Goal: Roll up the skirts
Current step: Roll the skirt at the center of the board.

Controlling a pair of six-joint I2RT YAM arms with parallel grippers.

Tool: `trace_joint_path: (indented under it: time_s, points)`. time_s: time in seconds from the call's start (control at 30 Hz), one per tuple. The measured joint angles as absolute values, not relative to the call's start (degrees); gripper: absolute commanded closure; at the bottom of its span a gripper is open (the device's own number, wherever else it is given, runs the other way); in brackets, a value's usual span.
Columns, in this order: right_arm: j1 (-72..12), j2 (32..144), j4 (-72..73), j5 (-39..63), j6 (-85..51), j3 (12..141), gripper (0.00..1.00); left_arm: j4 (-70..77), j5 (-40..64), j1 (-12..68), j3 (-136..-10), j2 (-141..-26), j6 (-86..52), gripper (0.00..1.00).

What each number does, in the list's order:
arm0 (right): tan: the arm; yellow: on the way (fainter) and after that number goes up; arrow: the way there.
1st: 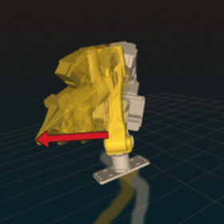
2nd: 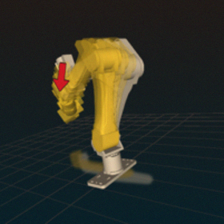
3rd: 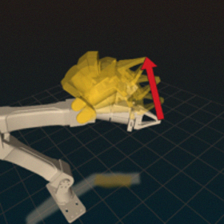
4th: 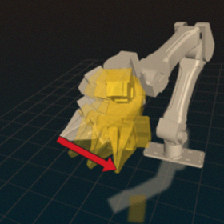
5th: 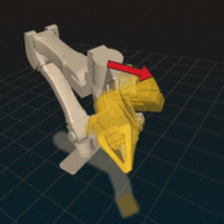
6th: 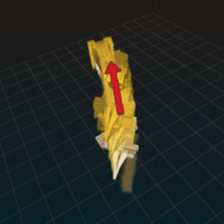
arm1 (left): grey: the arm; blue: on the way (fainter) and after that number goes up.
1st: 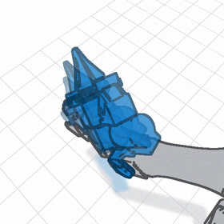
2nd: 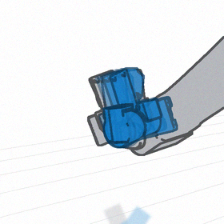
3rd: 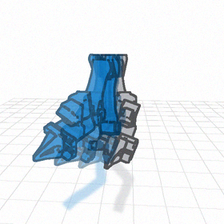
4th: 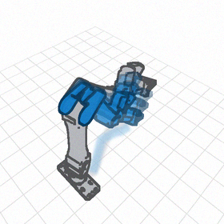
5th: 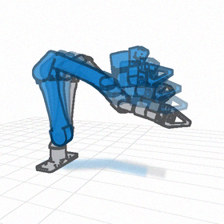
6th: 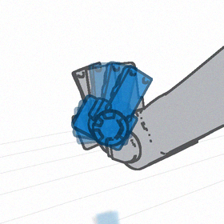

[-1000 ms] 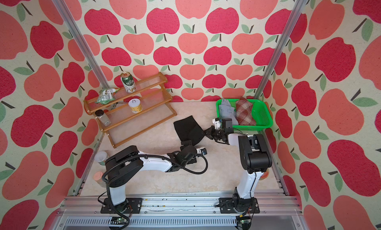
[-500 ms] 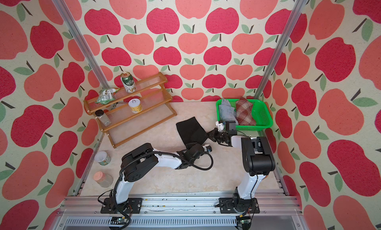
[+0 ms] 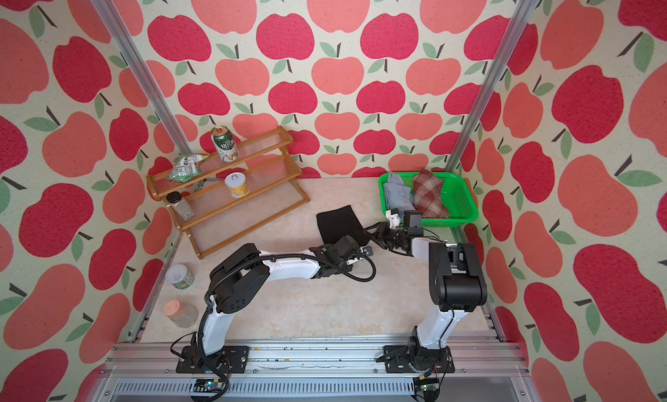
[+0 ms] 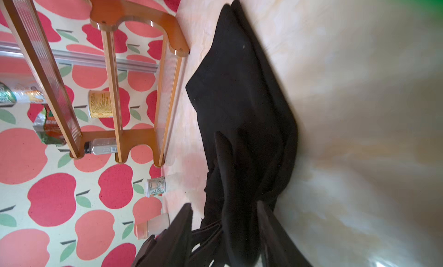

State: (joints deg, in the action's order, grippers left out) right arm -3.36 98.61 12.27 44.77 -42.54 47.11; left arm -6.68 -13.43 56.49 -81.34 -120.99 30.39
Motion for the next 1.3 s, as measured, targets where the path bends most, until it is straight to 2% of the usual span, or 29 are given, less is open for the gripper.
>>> trace_joint_path:
  time_s: [0.07, 0.37, 0.6, 0.73, 0.9, 1.3]
  points:
    - [-1.1, 96.2, 12.2, 44.4, -42.9, 45.3, 0.38, -10.1, -7.3, 54.9, -84.2, -121.0, 28.2, 0.87]
    - [1.6, 83.1, 11.4, 43.4, -42.5, 34.2, 0.33, -17.2, 17.5, 48.4, -91.6, -123.6, 17.6, 0.88]
    - [1.5, 75.9, 10.5, 43.2, -40.8, 28.9, 0.31, -18.2, 29.8, 45.9, -94.8, -129.4, 10.7, 0.88]
    - [1.1, 77.2, 11.1, 43.2, -40.0, 27.3, 0.34, -18.0, 36.3, 44.4, -96.1, -130.3, 6.4, 0.87]
    - [0.8, 81.9, 14.5, 43.2, -40.2, 25.9, 0.44, -18.2, 42.9, 42.8, -99.5, -133.2, 1.1, 0.87]
    - [-0.7, 93.5, 25.9, 42.6, -43.2, 26.9, 0.46, -14.4, 49.7, 40.9, -101.8, -137.5, -13.4, 0.87]
